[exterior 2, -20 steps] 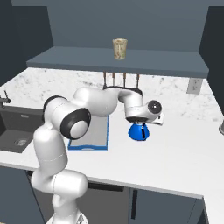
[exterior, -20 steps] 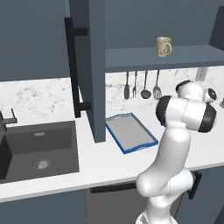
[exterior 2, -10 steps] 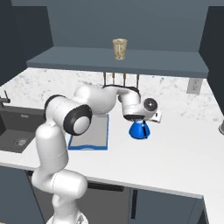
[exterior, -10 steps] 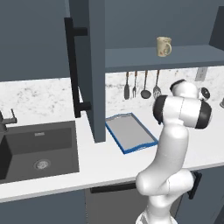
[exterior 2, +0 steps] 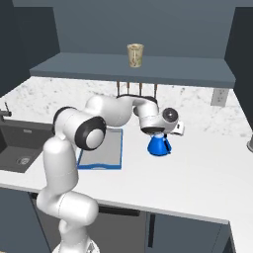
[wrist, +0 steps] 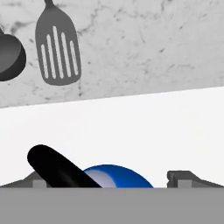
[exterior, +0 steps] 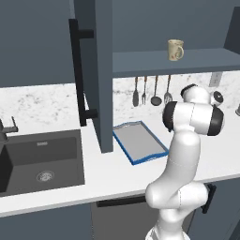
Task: Pick the kettle from the counter and place it on the tray. Then pick the mug from the cabinet and place it on the tray. Then close the cabinet doors.
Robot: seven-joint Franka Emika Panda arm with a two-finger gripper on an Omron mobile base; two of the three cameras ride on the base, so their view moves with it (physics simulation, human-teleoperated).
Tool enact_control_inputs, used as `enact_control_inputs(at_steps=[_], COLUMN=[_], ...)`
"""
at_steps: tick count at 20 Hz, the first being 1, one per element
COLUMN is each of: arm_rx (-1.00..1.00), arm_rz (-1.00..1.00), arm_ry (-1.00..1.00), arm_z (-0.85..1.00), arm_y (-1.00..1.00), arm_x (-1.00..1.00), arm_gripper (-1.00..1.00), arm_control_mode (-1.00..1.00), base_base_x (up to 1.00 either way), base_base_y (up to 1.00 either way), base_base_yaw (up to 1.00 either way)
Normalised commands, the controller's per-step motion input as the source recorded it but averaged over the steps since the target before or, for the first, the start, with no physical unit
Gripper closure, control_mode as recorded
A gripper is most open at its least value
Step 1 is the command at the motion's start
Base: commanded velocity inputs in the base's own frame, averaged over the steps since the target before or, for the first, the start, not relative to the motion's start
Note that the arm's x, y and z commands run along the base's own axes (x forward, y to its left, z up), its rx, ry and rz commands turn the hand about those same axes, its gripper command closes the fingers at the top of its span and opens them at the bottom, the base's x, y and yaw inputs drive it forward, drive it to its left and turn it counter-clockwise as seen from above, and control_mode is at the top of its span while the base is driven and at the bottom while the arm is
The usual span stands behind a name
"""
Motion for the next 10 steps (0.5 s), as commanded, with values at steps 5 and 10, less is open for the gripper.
enact_control_inputs(at_steps=[5, 10], arm_rx=[-0.02, 0.0], arm_rz=[0.0, 0.0], arm_ry=[0.0, 0.0], arm_z=[-0.39, -0.38], arm_y=[0.12, 0.07], arm_x=[0.0, -0.09], arm_gripper=[1.0, 1.0], arm_control_mode=[-1.0, -1.0], base_base_x=[0.0, 0.0], base_base_y=[0.0, 0.0], base_base_yaw=[0.0, 0.0])
